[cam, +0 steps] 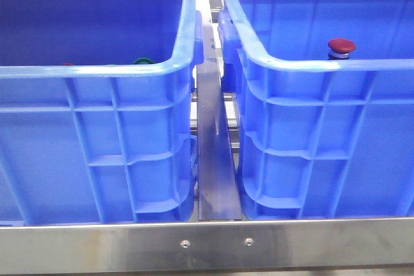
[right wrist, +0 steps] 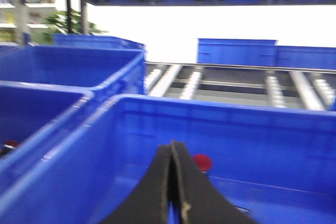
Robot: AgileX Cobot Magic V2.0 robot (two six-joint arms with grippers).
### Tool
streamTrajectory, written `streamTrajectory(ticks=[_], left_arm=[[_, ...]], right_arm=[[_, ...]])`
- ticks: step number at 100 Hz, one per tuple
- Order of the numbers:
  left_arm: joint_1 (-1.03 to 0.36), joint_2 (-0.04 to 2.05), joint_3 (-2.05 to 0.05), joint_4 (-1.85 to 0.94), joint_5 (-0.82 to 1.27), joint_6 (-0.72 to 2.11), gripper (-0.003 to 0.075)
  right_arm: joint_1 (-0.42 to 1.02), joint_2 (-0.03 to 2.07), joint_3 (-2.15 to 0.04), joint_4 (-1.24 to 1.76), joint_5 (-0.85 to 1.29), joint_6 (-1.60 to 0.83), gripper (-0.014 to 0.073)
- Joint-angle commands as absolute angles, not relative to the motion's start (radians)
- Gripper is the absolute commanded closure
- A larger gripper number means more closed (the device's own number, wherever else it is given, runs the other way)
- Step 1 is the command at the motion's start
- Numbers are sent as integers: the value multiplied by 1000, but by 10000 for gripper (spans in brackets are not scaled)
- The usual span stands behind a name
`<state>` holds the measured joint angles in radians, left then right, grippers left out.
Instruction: Pick red and yellow buttons and place in box
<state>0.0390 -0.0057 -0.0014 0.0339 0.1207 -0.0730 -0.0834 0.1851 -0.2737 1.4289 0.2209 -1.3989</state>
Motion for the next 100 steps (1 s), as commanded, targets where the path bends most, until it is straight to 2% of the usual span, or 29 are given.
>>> streamTrajectory(ticks=[1,25,50,78,89,100], left_arm=[[40,-36,18,26,11,-75,741],[40,-36,18,26,11,-75,741],[40,-36,18,26,11,-75,741],[40,-36,18,26,11,-75,741],[40,-36,18,26,11,-75,741],[40,-36,18,26,11,-75,741]], right_arm=[[-65,195,-299,1231,128,-1270,645],[-36,195,-271,479,-23,-509,645],[-42,192,-177,0,-69,13,645],[-42,192,-44,-72,-214,71,645],[-42,191,38,-68,-331,75,645],[-42,186,33,-70,-304,77,645]])
